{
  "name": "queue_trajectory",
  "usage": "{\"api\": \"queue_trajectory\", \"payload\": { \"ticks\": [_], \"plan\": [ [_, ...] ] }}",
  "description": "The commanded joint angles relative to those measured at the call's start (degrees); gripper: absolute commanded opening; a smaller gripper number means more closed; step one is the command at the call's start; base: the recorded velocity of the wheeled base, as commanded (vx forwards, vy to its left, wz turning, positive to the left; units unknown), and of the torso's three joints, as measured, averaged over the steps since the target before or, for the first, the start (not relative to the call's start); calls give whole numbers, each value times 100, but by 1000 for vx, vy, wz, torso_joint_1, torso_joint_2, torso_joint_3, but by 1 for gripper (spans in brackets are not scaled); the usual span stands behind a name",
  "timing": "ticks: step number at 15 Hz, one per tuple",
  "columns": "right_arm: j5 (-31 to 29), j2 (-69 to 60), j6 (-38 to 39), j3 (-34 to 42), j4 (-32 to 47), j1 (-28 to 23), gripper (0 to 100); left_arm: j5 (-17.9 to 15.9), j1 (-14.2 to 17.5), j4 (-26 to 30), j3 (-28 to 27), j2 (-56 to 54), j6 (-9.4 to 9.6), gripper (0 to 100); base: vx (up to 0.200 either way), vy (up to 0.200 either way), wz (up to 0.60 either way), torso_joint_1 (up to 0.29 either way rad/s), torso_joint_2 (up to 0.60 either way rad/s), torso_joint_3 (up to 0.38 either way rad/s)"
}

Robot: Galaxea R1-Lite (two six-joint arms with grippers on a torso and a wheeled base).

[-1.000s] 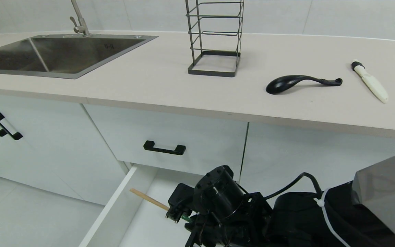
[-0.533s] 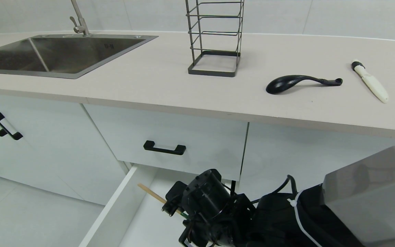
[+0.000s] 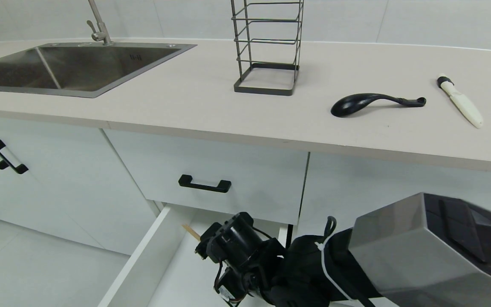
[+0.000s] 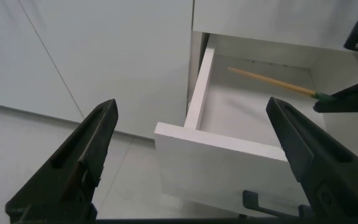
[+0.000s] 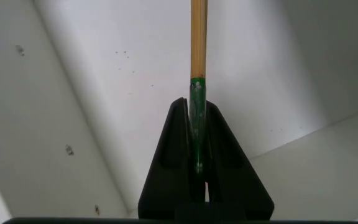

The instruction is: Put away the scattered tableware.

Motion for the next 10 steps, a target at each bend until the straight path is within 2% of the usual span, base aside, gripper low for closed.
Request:
{"api": "queue_trajectory", "payload": {
  "ticks": [1,10],
  "plan": [
    [-21,301,1,-269,37,-20,0,1,4,-1,1,0,-1,100,0,0,0,0,0,0],
    [-109,986,62,-1052,55,-178,0,1,4,-1,10,0,-1,100,0,0,0,0,0,0]
  ]
}}
